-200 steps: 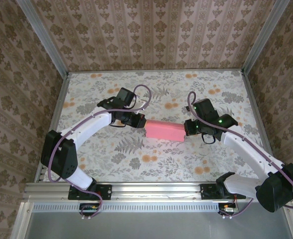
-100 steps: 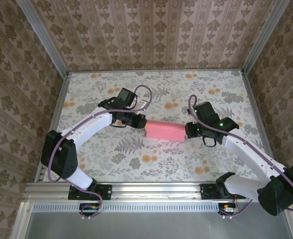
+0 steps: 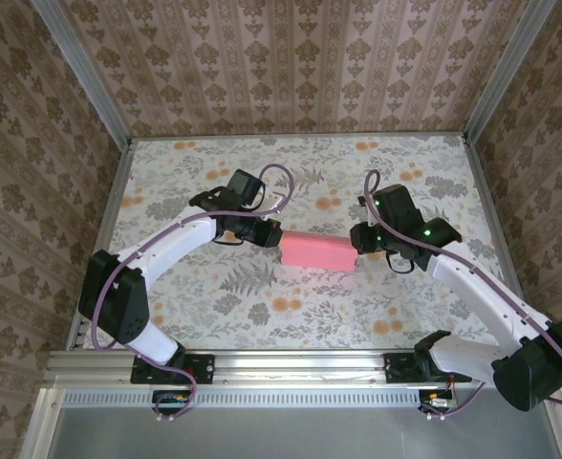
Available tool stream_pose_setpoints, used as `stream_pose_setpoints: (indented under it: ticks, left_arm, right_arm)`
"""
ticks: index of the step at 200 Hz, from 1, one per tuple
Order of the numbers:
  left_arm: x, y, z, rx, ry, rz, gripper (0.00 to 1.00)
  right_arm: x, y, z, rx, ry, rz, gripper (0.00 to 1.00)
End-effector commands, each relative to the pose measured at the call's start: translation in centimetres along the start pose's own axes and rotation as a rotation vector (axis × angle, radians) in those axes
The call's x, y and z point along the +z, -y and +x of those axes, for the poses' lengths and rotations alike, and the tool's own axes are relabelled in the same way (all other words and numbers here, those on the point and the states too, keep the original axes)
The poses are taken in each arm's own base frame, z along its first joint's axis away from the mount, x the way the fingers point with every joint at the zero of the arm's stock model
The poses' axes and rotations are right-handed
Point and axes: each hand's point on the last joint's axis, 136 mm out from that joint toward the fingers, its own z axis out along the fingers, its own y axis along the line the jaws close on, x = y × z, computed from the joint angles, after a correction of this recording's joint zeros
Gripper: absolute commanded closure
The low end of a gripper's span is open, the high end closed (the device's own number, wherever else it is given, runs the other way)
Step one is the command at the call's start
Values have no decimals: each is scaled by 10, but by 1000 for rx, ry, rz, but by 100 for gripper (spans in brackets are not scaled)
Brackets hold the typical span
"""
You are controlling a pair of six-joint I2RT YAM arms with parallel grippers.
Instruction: Fold the paper box
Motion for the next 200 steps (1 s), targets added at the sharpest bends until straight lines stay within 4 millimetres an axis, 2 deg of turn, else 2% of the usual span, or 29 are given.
stream_pose_setpoints:
  ticks: [1,30,93,129,157,200]
  left_arm:
    - [10,-11,31,-37,-127,-52,100]
    - [8,-10,30,-38,-121,-51,100]
    - [-1,-3,23,-58,-93,-35,87]
    - [-21,15,22,-46,-68,44,76]
    - [-43,31,16,-52,-23,151,73]
    - [-48,45,-5,-65,50,273,73]
  right_arm:
    - [5,-4,-10,14,13,-16,90]
    - [10,-2,-2,19,-5,-15,93]
    - [17,2,20,43,-33,-27,94]
    - [21,5,27,50,-42,-24,94]
    - [23,7,32,55,-43,-21,94]
    - [27,8,40,68,-51,-27,94]
